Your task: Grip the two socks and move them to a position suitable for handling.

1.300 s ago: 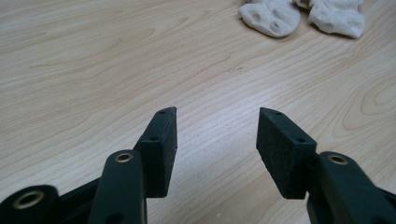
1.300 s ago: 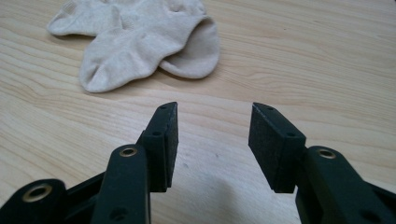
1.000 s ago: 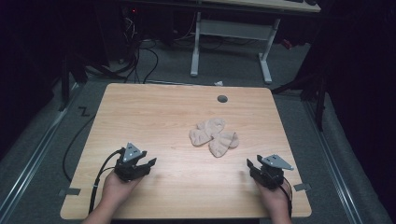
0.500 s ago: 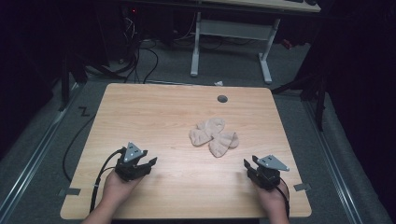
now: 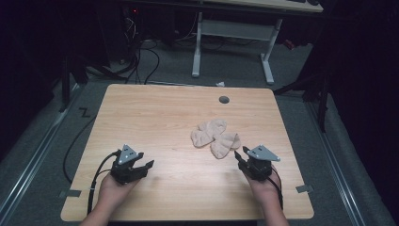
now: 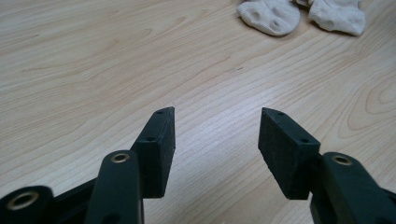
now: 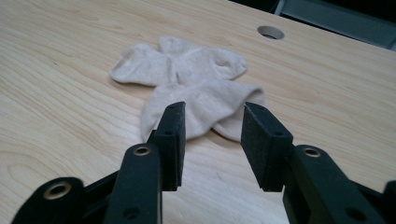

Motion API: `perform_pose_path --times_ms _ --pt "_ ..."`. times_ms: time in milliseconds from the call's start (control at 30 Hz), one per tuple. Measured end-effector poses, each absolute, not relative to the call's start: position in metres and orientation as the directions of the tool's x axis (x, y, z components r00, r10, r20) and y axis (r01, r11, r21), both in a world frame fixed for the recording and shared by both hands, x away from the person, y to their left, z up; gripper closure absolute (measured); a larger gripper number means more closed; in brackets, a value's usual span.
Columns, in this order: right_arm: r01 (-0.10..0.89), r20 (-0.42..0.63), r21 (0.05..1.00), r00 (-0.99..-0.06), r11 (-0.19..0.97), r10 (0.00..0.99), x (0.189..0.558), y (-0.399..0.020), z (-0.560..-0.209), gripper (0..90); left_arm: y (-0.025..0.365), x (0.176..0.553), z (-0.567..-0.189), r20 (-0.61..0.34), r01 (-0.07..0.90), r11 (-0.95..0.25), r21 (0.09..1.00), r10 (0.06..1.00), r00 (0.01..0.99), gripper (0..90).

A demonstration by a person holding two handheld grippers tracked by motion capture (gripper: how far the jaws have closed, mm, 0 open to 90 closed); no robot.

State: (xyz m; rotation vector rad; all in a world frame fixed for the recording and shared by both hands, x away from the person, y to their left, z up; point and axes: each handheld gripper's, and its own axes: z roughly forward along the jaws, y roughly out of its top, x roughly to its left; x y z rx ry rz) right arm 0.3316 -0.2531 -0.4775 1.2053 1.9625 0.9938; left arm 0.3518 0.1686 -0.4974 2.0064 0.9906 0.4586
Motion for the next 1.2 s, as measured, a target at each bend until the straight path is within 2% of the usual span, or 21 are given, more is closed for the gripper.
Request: perform_pose_path --times_ms 500,567,633,667,700,867,1200 --pt "0.435 -0.103 0.836 -0.476 0.335 0.873 0.368 -0.206 -0.467 60.6 0.174 0.348 -0.495 -0.045 0.475 -0.325 0.818 0.787 0.616 46.7" --pt "0.430 -0.110 0.836 -0.477 0.341 0.872 0.369 -0.202 -0.471 60.2 0.174 0.347 -0.493 -0.047 0.467 -0.320 0.824 0.784 0.619 46.7" --pt "0.447 -0.067 0.838 -0.485 0.313 0.872 0.368 -0.200 -0.480 59.7 0.174 0.347 -0.493 -0.052 0.467 -0.317 0.825 0.781 0.623 46.7" --pt "0.461 -0.112 0.805 -0.498 0.373 0.860 0.368 -0.197 -0.488 57.8 0.174 0.347 -0.493 -0.053 0.466 -0.316 0.827 0.780 0.623 46.7" --pt "0.461 -0.112 0.805 -0.498 0.373 0.860 0.368 -0.197 -0.488 57.8 0.174 0.347 -0.493 -0.053 0.466 -0.316 0.827 0.780 0.623 47.1" --pt "0.512 -0.055 0.791 -0.485 0.335 0.873 0.374 -0.209 -0.499 54.7 0.174 0.348 -0.494 -0.063 0.472 -0.307 0.826 0.782 0.620 47.3" --pt "0.570 -0.043 0.740 -0.489 0.357 0.871 0.386 -0.204 -0.517 54.9 0.171 0.346 -0.495 -0.047 0.457 -0.327 0.827 0.770 0.637 47.5"
